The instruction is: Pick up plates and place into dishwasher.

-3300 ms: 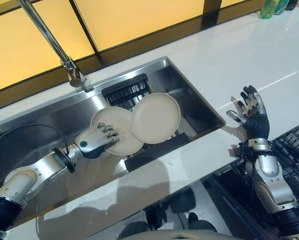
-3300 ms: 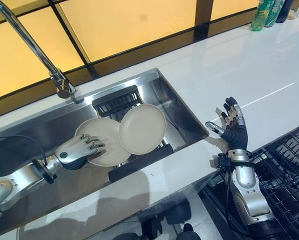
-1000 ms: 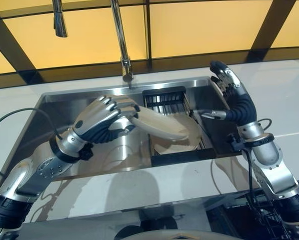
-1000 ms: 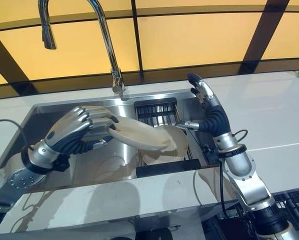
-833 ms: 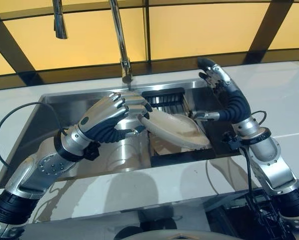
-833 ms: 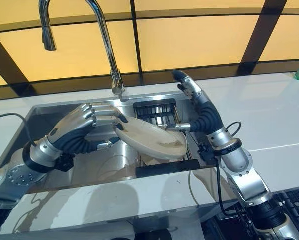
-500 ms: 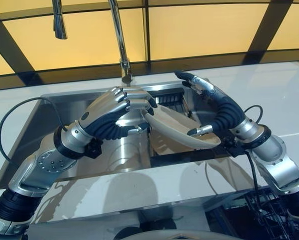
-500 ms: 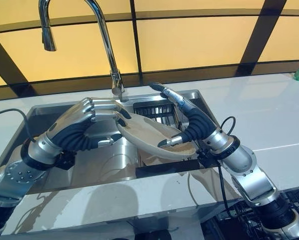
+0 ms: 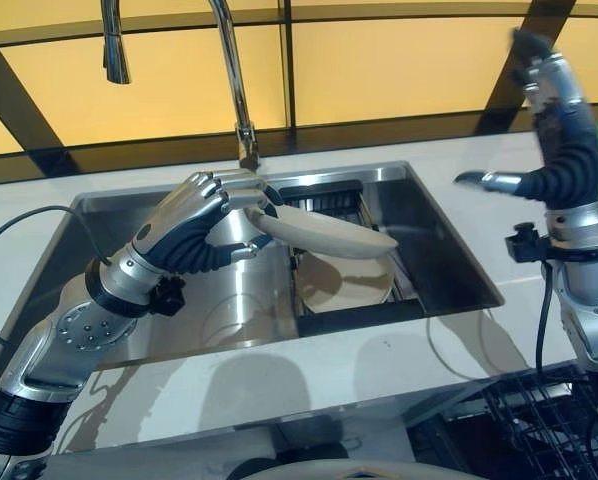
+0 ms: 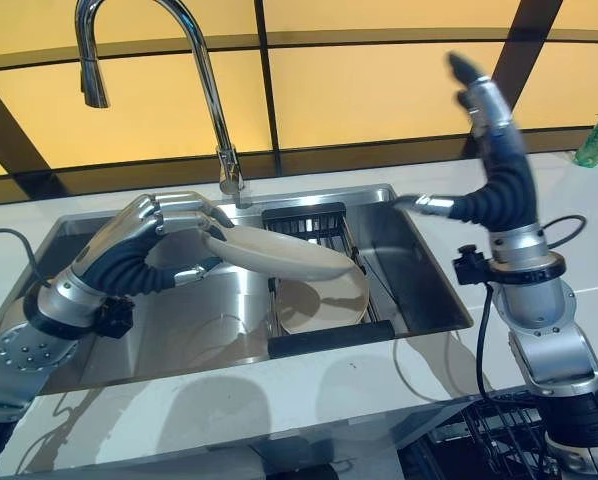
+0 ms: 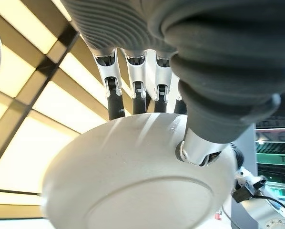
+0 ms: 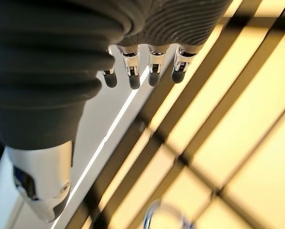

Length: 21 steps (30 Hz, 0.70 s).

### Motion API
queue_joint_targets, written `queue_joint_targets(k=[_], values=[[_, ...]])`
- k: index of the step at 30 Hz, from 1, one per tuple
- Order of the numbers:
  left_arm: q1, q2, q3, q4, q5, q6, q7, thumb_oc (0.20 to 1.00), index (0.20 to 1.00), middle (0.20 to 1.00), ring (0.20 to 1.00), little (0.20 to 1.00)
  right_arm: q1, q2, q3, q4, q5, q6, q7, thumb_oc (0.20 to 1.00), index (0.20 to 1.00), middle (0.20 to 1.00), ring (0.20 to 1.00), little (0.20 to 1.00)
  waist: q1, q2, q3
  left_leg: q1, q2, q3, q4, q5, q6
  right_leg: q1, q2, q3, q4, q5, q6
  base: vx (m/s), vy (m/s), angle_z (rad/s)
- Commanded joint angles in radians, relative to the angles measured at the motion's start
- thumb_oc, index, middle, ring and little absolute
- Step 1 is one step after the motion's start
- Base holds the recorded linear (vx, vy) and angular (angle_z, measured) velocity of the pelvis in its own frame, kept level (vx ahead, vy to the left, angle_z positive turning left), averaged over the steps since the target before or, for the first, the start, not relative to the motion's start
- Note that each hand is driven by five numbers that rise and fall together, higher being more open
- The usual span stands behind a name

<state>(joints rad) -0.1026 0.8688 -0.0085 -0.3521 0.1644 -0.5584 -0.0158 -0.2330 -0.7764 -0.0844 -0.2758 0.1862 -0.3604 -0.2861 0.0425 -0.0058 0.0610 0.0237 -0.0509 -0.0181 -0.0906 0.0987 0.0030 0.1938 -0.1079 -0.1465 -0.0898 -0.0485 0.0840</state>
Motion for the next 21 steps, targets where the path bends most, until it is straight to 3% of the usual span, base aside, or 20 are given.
queue_joint_targets(k=[1,2,7,8,12,21], values=[[-0.025,0.012,0.042,0.062,-0.016,-0.019,0.058,0.2,0.2,0.2,0.2,0.2,-0.037,0.019,-0.057,0.038,-0.011,-0.073,-0.132,1.0,1.0,1.0,1.0,1.0,0.011,0.008,-0.066,0.065,0.051,0.022,0.003,-0.14,-0.037,-0.106,-0.007,0.037,0.003,0.061,0.053,-0.01,0.0,-0.07],[-0.029,0.015,0.04,0.065,-0.011,-0.013,0.063,0.2,0.2,0.2,0.2,0.2,-0.035,0.024,-0.062,0.041,-0.006,-0.072,-0.129,1.0,1.0,1.0,1.0,1.0,0.01,0.009,-0.066,0.064,0.051,0.022,0.003,-0.139,-0.037,-0.107,-0.007,0.038,0.003,0.061,0.054,-0.01,-0.002,-0.08],[-0.047,0.035,0.066,0.099,-0.019,0.015,0.118,0.2,0.2,0.2,0.2,0.2,0.004,0.008,-0.068,0.031,0.055,-0.046,0.078,1.0,1.0,1.0,1.0,1.0,0.001,0.006,-0.074,0.059,0.05,0.022,0.003,-0.135,-0.038,-0.114,-0.007,0.041,0.003,0.064,0.055,-0.01,-0.007,-0.07],[-0.057,0.03,0.082,0.109,-0.04,0.025,0.141,0.2,0.2,0.2,0.2,0.2,0.022,-0.003,-0.055,0.008,0.068,-0.036,0.172,1.0,1.0,1.0,1.0,1.0,-0.002,0.003,-0.078,0.056,0.05,0.023,0.003,-0.133,-0.038,-0.117,-0.008,0.042,0.003,0.065,0.055,0.0,0.0,0.0],[-0.075,-0.002,0.11,0.092,-0.014,0.022,0.182,0.2,0.2,0.2,0.2,0.2,0.035,-0.015,-0.003,-0.076,0.108,-0.019,0.347,1.0,1.0,1.0,1.0,1.0,-0.007,-0.001,-0.088,0.049,0.051,0.027,0.003,-0.131,-0.04,-0.124,-0.006,0.047,0.003,0.064,0.053,-0.01,-0.008,0.0],[-0.119,-0.027,0.052,0.076,-0.004,0.019,0.191,0.2,0.2,0.2,0.2,0.2,-0.042,-0.005,0.137,-0.084,0.168,-0.011,0.519,1.0,1.0,1.0,1.0,1.0,-0.005,0.0,-0.097,0.055,0.051,0.027,0.003,-0.144,-0.042,-0.119,-0.002,0.05,0.003,0.052,0.05,0.0,-0.008,-0.03]])
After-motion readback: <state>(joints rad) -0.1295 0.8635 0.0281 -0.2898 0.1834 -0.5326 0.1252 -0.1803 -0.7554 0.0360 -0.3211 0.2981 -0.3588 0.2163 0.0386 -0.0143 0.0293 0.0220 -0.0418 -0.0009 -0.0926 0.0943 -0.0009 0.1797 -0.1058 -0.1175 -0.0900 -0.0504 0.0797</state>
